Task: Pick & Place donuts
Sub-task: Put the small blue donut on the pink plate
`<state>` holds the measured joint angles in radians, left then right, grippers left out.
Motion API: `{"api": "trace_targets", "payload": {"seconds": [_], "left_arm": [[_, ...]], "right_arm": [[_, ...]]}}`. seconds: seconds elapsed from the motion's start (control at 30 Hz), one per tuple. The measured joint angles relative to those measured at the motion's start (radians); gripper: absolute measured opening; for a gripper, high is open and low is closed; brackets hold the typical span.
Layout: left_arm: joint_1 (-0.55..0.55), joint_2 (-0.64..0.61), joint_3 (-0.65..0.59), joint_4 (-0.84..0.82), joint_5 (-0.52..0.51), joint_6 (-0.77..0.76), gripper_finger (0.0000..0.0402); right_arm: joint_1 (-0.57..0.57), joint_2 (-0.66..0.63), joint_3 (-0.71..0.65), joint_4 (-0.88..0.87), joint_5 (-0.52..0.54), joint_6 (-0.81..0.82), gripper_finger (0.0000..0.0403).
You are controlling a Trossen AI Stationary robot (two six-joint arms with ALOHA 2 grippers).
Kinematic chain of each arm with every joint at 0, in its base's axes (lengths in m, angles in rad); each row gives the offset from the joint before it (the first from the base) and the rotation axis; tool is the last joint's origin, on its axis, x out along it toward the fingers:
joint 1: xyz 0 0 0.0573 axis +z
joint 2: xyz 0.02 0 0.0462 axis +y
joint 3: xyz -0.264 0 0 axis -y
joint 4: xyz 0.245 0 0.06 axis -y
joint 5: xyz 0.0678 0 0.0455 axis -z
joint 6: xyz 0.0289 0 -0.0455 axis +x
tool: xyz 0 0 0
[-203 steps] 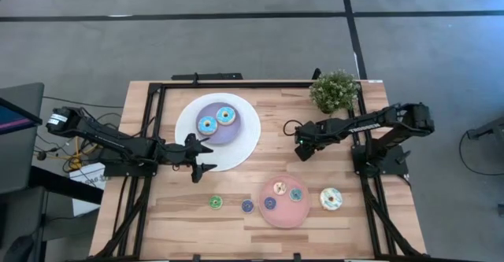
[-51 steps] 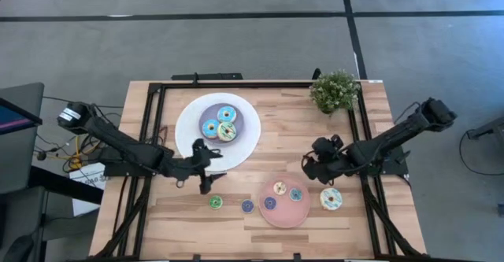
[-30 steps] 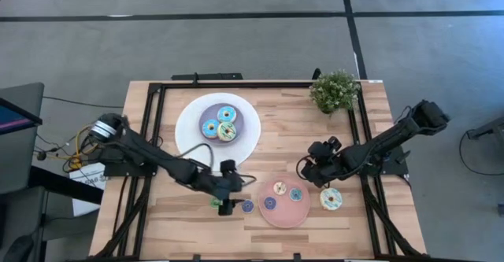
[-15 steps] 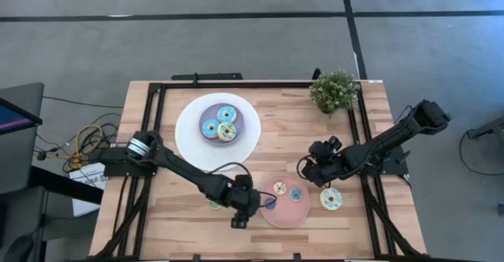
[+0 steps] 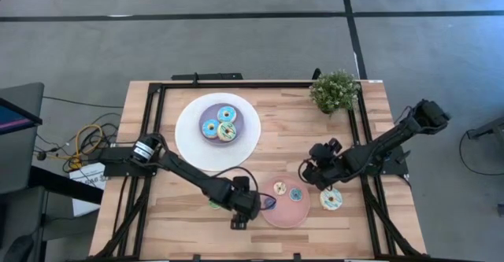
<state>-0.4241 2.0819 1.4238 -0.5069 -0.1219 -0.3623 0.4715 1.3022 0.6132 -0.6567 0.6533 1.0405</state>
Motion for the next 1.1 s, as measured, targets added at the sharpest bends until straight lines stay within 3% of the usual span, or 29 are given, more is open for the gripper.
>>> {"api": "trace_targets", "payload": {"seconds": [0.37,0.77,1.1], "left_arm": [[-0.003,0.0,-0.001,-0.011,-0.007,-0.02,0.0306],[-0.003,0.0,-0.001,-0.011,0.005,-0.027,0.0242],[-0.001,0.0,0.048,-0.041,0.004,-0.02,0.0231]], "right_arm": [[-0.022,0.0,0.0,-0.001,0.0,-0.002,0.0256],[-0.022,0.0,0.0,0.003,0.001,-0.02,0.0256],[-0.022,0.0,0.0,0.007,0.001,-0.02,0.0256]]}}
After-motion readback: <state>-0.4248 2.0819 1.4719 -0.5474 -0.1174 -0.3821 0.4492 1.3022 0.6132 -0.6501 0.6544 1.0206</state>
